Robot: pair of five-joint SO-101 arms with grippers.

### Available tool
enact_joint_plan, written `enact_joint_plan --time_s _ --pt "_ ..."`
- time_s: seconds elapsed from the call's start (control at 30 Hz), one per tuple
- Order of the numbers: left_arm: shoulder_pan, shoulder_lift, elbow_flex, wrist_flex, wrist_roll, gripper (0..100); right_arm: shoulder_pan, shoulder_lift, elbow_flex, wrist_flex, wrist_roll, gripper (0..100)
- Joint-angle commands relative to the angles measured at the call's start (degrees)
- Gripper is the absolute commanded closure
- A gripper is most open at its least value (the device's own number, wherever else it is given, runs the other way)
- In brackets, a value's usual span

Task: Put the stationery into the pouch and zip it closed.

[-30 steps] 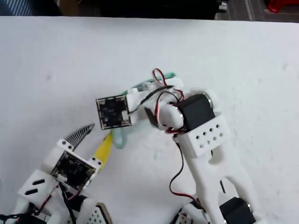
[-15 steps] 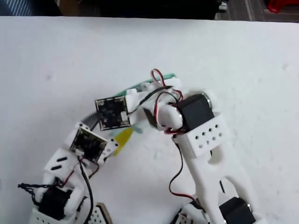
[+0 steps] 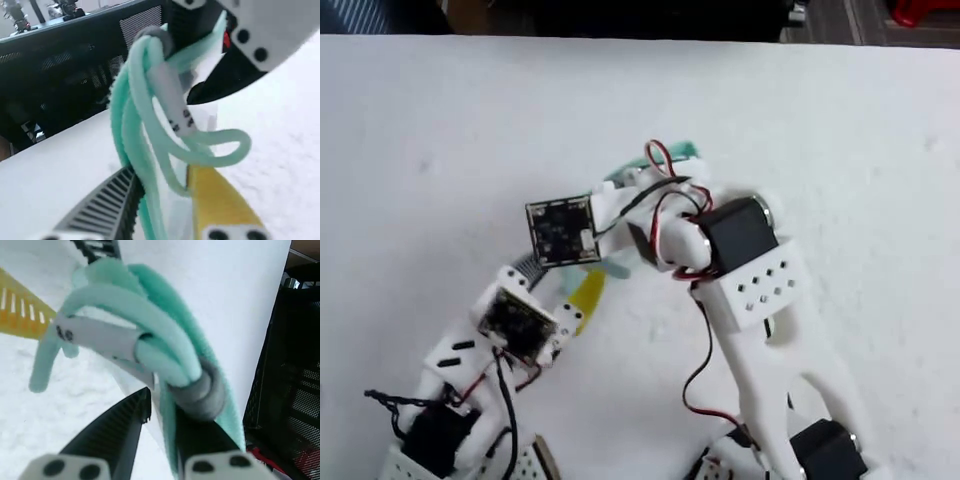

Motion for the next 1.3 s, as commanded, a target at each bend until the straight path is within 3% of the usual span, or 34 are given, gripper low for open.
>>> enact_joint_plan --time_s 0.0,0.13,0.27,0.4,0.67,1.07,1.27 --pt "7.6 0.04 -0.97 -0.09 -6.86 95 -1.63 -0.22 -0.35 -2.86 -0.62 98.1" --pt "9.89 0.04 -0.97 -0.7 -9.14 98 -1.63 -0.13 -0.09 -3.47 -0.62 98.1" --pt "7.43 0.04 1.14 -5.63 -9.05 98 -1.63 -0.13 0.0 -3.21 -1.32 98.1" --pt "3.21 0.04 4.84 -11.69 -8.44 98 -1.71 -0.66 1.41 -3.12 -9.76 96.7" --pt "-3.82 0.04 5.36 -13.1 3.16 98 -1.8 -1.89 -0.53 -2.59 -17.32 61.2" --pt "-4.88 0.04 6.07 -12.84 3.52 98 -1.8 -12.26 -7.56 -2.59 -25.49 78.2" --pt "-4.62 0.04 6.15 -12.66 3.6 98 -1.45 -12.26 -7.65 -7.52 -49.41 94.2"
